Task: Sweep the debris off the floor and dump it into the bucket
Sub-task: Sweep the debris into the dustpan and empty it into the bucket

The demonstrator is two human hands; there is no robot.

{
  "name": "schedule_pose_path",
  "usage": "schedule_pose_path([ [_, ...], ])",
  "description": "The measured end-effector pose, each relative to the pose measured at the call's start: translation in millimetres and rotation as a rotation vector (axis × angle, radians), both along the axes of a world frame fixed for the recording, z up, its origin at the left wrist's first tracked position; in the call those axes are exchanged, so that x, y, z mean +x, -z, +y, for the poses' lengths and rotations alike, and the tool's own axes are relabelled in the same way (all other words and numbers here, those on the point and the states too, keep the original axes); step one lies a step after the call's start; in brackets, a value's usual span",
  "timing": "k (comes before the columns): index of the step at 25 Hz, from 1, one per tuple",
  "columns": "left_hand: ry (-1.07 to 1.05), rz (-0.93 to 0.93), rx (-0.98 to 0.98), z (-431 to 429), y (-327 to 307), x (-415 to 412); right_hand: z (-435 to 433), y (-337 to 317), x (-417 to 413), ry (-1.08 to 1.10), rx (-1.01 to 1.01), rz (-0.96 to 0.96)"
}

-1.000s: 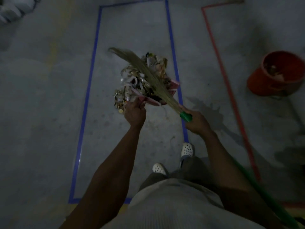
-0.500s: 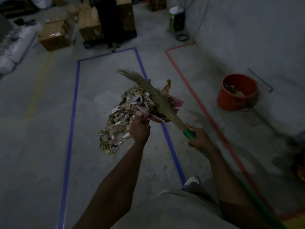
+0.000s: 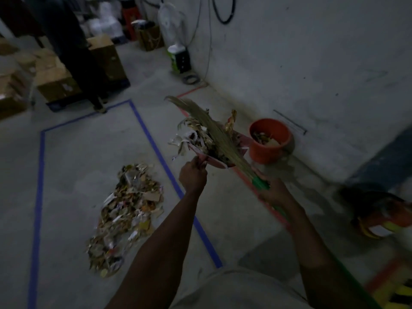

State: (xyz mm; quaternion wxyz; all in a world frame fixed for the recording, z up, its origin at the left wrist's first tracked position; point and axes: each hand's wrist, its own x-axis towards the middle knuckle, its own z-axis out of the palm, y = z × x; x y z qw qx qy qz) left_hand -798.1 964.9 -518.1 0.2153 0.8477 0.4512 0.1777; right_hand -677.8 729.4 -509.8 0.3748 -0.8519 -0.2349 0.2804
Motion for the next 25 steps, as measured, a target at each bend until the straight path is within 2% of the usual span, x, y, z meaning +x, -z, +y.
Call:
schedule_pose_path([
  [9,0.181,0.042,-0.028,20,8,162,2,3,107,0.212,-0.001,-0.009],
  [20,0.443,-0.047,-0.027,148,-9,349,125,3,233,0.448,0.153,-0.053],
  [23,0.510,-0.014,-0.023,165,-7,397,138,6,263,0.504,0.053,-0.083],
  [25,0.564,0.023,0.001,169,0,426,140,10,283,0.590,0.005,0.011],
])
